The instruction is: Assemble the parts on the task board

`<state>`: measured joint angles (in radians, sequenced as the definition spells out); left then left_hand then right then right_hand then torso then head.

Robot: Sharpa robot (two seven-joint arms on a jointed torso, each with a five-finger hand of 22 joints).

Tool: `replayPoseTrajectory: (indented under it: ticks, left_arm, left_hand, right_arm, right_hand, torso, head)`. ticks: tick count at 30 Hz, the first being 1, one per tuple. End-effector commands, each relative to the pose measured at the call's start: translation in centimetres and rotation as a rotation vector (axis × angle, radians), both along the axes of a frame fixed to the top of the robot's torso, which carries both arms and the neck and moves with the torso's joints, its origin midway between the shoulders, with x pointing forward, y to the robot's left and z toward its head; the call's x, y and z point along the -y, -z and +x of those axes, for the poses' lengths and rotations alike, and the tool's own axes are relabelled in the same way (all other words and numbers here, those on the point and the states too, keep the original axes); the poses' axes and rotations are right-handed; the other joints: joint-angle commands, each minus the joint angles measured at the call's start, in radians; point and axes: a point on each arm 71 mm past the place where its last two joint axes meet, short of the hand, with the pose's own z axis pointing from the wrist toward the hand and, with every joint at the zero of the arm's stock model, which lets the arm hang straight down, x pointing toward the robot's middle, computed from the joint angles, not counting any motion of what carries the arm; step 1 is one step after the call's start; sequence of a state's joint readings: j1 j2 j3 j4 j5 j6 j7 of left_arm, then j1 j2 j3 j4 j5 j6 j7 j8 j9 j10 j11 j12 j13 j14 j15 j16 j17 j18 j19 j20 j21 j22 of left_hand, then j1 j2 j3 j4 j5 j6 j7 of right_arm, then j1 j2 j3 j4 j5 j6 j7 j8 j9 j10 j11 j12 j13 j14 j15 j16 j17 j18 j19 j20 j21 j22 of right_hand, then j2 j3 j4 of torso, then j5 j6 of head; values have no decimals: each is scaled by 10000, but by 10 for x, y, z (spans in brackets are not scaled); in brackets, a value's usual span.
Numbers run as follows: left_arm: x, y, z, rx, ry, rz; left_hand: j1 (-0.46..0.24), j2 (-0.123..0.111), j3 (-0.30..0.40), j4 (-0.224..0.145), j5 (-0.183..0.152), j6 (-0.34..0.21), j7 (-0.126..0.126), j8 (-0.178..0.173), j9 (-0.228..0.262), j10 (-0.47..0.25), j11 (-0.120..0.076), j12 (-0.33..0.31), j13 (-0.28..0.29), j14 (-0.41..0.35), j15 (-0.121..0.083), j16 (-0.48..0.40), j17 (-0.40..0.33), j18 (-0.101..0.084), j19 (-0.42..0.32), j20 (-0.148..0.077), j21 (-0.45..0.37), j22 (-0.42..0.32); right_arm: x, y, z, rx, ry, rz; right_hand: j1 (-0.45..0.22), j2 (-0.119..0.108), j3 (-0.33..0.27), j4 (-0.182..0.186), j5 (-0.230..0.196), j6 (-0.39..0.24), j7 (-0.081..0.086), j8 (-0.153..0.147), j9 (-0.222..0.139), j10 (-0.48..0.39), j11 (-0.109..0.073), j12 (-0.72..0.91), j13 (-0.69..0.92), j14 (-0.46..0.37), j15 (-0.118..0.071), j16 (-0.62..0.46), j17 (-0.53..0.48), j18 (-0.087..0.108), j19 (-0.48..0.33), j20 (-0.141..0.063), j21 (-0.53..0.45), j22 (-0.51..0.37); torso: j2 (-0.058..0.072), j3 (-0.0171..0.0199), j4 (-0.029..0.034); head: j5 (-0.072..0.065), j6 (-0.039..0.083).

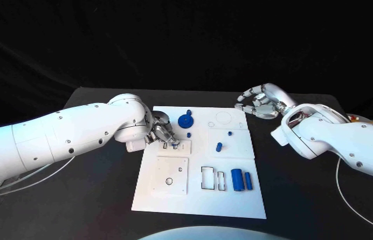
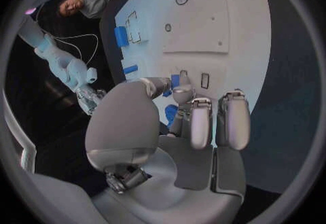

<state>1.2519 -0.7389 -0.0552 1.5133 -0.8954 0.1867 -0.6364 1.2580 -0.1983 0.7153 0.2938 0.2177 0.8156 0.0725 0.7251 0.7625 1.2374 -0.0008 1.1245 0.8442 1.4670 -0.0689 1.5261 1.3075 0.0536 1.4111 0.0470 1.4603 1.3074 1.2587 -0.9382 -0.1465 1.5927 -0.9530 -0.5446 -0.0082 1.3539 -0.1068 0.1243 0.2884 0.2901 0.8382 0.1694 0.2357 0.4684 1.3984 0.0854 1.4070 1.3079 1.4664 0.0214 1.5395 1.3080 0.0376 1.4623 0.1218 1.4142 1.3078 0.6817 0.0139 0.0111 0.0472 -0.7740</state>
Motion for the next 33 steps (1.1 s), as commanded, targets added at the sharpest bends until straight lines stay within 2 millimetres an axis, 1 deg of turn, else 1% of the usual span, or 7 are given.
replayPoseTrajectory:
  ticks: [1,4,11,15,23,27,33]
  left_arm:
    - [4,-1,-2,-611,513,-95]
    - [5,-2,-1,-1181,836,-33]
    - [9,-5,6,-1992,1279,102]
    - [12,-8,11,-2205,1452,300]
    - [16,-10,17,-2293,1571,665]
    - [16,-9,20,-2268,1604,867]
    - [18,-7,23,-2457,1954,1258]
  left_hand:
    - [11,134,1439,-1348,-80,-66,55,-84,-40,-97,13,-65,-84,780,98,-55,1814,30,-73,11,-39,168]
    - [-24,248,1453,-1314,-113,-69,78,-114,-37,-89,36,-54,-79,769,120,-72,1788,41,-112,31,-65,118]
    - [24,278,1472,-1447,-107,-52,76,-119,-9,-3,33,63,81,764,128,-74,1786,47,-130,52,-78,103]
    - [61,195,1591,-1724,-40,5,80,-130,38,40,30,135,161,767,124,-66,1799,45,-118,61,-67,130]
    - [52,149,1662,-1825,-20,38,84,-143,53,62,32,167,205,770,124,-59,1810,40,-101,62,-52,159]
    - [14,142,1723,-1876,10,81,82,-150,65,101,30,207,254,779,123,-42,1835,35,-84,62,-39,185]
    - [-508,23,2230,-2279,215,321,19,-160,219,277,-29,350,421,810,72,6,1909,13,-8,29,26,305]
  right_arm:
    - [-1,2,0,-150,-107,-83]
    - [0,2,0,-167,-106,-89]
    - [-1,3,0,-198,-111,-100]
    - [-1,4,0,-225,-105,-108]
    - [-1,5,-1,-260,-108,-113]
    - [-1,6,-1,-274,-109,-112]
    - [-1,6,-1,-285,-101,-113]
  right_hand:
    - [-96,33,-15,36,38,44,-28,53,16,-44,-15,-53,655,749,-95,-62,1373,70,-11,-32,-66,1532]
    - [-96,33,-15,36,38,44,-28,53,16,-44,-15,-53,655,749,-95,-62,1373,70,-11,-32,-66,1532]
    - [-96,33,-15,36,38,44,-28,53,16,-44,-15,-53,655,749,-95,-62,1373,70,-11,-32,-66,1532]
    - [-96,33,-15,36,38,44,-28,53,16,-44,-15,-53,655,749,-95,-62,1373,70,-11,-32,-66,1532]
    - [-133,47,-20,31,44,42,-31,61,18,-35,-17,-46,664,750,-98,-63,1373,71,-11,-34,-71,1531]
    - [-133,47,-20,31,44,42,-31,61,18,-35,-17,-46,664,750,-98,-63,1373,71,-11,-34,-71,1531]
    - [-133,47,-20,31,44,42,-31,61,18,-35,-17,-46,664,750,-98,-63,1373,71,-11,-34,-71,1531]
  torso:
    - [-2,3,-3]
    - [-3,7,-5]
    - [-3,9,-17]
    - [5,1,-5]
    - [-8,10,14]
    - [-12,0,11]
    - [-14,0,12]
  head:
    - [1,-14]
    - [0,-17]
    - [7,-21]
    - [-1,-36]
    - [20,-55]
    - [38,-60]
    - [54,-81]
